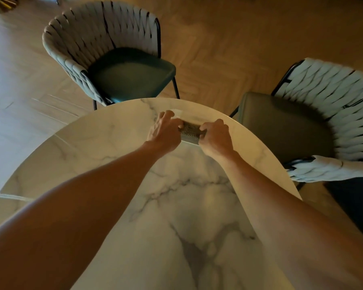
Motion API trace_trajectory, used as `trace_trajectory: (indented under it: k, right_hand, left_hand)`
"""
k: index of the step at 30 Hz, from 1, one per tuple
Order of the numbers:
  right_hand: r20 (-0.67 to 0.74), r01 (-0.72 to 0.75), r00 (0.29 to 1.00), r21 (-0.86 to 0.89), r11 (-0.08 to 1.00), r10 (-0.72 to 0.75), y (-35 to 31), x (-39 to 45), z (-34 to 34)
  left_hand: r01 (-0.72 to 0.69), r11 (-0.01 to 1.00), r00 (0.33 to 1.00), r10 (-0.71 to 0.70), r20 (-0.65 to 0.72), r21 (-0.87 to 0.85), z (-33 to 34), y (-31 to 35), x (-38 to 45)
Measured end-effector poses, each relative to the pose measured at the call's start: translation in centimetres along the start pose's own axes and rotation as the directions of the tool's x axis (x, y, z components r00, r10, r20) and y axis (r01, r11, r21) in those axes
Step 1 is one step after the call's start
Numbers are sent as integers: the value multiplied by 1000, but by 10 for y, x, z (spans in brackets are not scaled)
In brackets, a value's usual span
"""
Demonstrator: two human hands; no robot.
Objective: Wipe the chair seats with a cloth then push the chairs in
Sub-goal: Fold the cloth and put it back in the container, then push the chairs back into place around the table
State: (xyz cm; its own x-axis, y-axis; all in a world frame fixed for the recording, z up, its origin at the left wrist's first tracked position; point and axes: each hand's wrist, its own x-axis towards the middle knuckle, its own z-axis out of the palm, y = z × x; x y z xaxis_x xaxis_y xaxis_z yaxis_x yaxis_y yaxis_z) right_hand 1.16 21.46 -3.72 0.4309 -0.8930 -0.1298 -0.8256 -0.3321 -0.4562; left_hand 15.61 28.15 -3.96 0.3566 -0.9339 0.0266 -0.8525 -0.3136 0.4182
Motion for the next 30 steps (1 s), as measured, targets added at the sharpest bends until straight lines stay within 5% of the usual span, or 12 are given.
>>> trace_trajectory:
  k: [8, 17, 30]
  right_hand:
    - [-51, 6, 999, 74, 997, -2, -6, -79, -15]
    - [-98, -28, 994, 123, 992, 40, 2, -246, -25]
    - [-89, -364, 891, 445, 818, 445, 52, -575, 11]
  left_hand:
    - [-109, 994, 991, 107, -79, -21, -27, -19, -85]
    - [-147, 987, 989, 147, 2, -61, -45, -36, -245]
    - [-453, 852, 840, 506, 194, -261, -14, 11, -489]
